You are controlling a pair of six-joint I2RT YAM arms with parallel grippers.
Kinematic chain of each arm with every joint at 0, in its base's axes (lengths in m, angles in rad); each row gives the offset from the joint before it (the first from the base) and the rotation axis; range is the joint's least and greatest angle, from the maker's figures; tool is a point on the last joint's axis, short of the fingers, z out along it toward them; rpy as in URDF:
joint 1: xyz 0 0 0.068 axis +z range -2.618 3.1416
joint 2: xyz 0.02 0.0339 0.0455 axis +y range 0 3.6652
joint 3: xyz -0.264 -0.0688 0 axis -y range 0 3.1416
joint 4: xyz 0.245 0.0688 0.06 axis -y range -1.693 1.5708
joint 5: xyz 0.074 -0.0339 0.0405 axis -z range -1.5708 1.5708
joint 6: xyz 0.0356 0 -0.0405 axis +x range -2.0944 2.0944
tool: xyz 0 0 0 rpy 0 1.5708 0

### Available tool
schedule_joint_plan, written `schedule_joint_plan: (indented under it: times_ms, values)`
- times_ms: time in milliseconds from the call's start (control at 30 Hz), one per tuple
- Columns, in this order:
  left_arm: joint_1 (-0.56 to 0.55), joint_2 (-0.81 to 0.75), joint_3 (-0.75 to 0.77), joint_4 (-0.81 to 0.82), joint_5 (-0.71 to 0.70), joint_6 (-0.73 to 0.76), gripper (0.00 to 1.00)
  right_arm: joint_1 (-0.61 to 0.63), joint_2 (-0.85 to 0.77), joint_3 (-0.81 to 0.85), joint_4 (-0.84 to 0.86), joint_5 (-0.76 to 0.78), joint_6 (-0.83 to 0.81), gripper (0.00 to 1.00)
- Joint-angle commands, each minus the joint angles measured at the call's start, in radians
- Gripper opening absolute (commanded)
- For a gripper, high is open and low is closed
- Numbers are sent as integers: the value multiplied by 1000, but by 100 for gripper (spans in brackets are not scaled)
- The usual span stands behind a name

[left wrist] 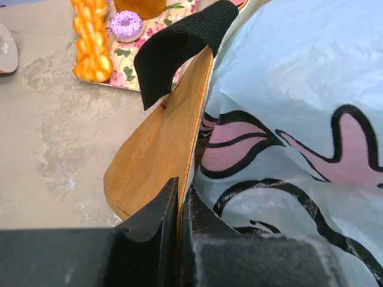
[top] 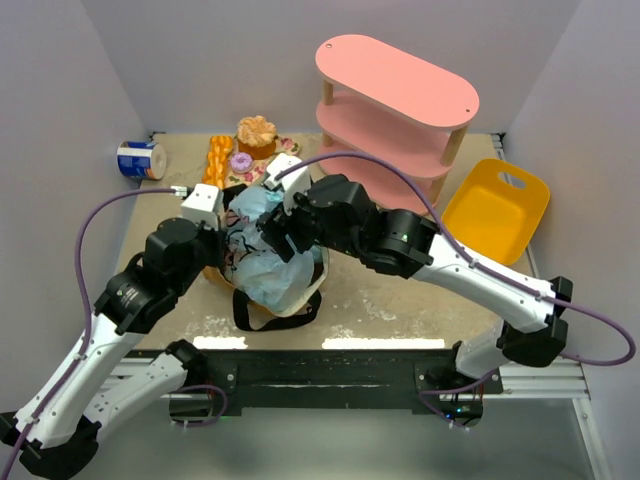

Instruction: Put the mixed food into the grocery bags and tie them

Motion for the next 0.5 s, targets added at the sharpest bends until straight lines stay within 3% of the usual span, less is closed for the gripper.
schedule_joint_plan:
  times_ms: [0,233,467]
  values:
    - [2,-1,33,141,31,1,0,4,101,57,118,22,22,64]
    - [2,3,34,161,28,4,0,4,261,-33,147,15,111,46]
    - [2,-3,54,162,12,-4,0,-53,436,-205,218,65,291,43]
